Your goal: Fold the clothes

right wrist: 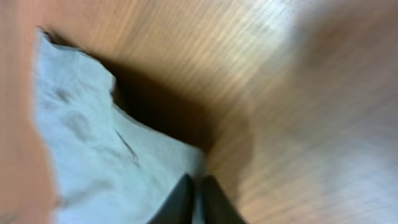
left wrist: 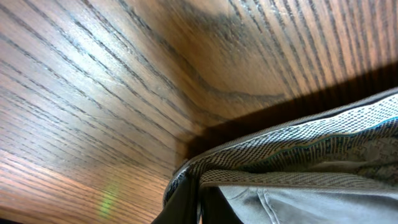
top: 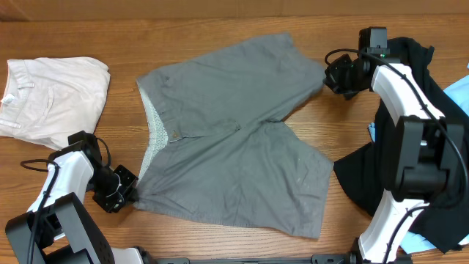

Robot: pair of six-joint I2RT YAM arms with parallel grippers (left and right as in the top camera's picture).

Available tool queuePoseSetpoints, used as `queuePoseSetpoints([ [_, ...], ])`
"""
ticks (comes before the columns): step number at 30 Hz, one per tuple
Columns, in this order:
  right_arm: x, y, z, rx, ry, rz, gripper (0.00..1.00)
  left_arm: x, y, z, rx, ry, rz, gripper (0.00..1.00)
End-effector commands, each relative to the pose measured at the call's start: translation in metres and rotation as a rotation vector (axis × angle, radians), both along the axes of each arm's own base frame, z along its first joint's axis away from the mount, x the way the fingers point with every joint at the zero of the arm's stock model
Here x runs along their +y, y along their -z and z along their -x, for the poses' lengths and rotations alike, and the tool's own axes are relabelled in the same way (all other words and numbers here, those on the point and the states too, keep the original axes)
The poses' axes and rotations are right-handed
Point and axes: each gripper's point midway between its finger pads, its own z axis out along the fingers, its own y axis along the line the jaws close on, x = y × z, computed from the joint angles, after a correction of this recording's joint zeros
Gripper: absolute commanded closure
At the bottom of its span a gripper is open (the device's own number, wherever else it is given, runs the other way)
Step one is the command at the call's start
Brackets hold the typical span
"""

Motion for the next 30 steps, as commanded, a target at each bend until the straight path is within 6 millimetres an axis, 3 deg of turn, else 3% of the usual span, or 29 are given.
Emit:
queuePoseSetpoints([
  [1,-0.038,-0.001,0.020,0.069,-0.033,0.230,0.84,0.006,-0.002,0.002,0.003,0.014,-0.041,0.92],
  [7,-0.062,0.009,0.071,0.288,-0.021,0.369,0.74,0.006,-0.002,0.002,0.000,0.016,-0.039,0.92],
  [12,-0.049,0.005,0.083,0.312,-0.115,0.309,0.74,0.002,-0.006,-0.011,-0.066,0.071,0.005,0.96],
  [15,-0.039,-0.022,0.088,0.260,-0.181,0.275,0.71,0.003,-0.027,-0.036,-0.162,0.154,0.035,0.91],
  [18,-0.039,-0.053,0.096,0.207,-0.194,0.288,0.67,0.009,-0.051,-0.051,-0.213,0.198,0.015,0.71],
  [23,-0.035,-0.102,0.119,0.139,-0.202,0.295,0.28,0.015,-0.092,-0.064,-0.302,0.240,-0.034,0.43],
  [26,-0.026,-0.118,0.137,0.123,-0.212,0.250,0.26,0.007,-0.105,-0.055,-0.324,0.240,-0.021,0.27],
  [30,-0.006,-0.124,0.158,0.106,-0.215,0.142,0.25,-0.002,-0.111,-0.036,-0.275,0.235,0.011,0.26],
])
